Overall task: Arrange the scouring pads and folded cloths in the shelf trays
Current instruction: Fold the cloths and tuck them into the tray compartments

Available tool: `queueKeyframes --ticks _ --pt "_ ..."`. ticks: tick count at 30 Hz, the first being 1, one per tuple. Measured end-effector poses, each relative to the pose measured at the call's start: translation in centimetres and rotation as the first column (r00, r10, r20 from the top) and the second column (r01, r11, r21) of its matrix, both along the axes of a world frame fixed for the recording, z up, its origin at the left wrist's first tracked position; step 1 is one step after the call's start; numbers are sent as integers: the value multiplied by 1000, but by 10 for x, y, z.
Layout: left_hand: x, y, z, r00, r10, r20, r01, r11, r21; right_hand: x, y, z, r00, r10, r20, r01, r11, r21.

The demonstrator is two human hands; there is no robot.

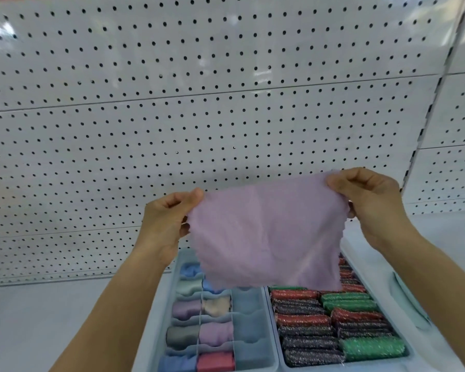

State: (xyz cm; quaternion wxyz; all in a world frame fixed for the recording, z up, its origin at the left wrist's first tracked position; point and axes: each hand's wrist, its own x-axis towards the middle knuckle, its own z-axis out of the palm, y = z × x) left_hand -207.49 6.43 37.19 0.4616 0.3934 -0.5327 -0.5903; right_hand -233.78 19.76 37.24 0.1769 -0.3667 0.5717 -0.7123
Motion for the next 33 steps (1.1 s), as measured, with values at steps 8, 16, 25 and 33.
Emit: queueKeyframes --ticks 8,16,25,33 --pt "-52 43 4 987 -144 -68 135 983 -128 68 -10 1 977 -9 -213 -4 998 -59" --pt "-69 61 1 993 -82 -89 63 978 -200 87 -8 1 949 22 -314 -47 996 -73" --pt "-67 64 3 988 -135 -69 111 954 -279 92 -5 0 933 121 -338 -138 990 -25" --pt "-56 48 23 973 -224 53 222 850 -478 55 -5 30 754 179 -632 -85 981 176"
